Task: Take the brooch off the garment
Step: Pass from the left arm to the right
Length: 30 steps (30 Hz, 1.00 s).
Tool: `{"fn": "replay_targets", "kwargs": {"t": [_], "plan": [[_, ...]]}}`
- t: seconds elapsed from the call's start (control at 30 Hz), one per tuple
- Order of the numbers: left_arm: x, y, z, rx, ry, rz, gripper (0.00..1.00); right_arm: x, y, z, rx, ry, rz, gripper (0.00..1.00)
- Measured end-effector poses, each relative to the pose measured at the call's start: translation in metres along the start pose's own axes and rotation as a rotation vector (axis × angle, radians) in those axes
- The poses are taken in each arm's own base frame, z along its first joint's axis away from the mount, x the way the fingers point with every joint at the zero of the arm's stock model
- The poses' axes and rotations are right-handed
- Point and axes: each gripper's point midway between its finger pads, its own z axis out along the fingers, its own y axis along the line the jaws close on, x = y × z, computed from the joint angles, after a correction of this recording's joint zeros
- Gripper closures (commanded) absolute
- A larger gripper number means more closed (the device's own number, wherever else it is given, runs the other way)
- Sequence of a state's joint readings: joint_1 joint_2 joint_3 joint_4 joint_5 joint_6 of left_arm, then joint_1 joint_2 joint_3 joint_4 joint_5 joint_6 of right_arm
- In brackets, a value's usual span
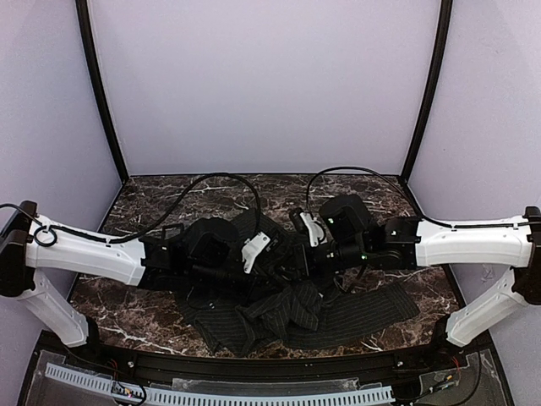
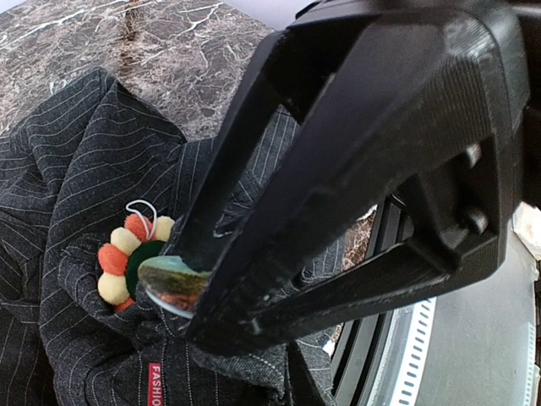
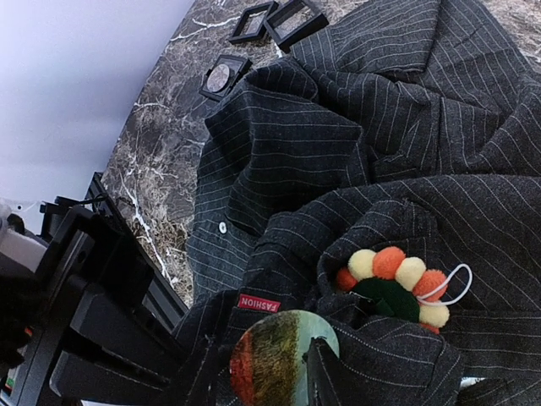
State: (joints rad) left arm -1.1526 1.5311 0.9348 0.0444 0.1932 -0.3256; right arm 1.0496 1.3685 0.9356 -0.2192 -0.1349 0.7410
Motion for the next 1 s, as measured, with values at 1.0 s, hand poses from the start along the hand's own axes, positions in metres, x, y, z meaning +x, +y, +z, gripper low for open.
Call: {"fn": "replay_targets", "kwargs": {"t": [1.0], "plan": [[-0.003, 0.014, 0.003, -0.097, -0.015, -0.011, 0.99, -0.003, -0.026, -0.002, 0.167, -0.001, 0.032, 0.99]]}}
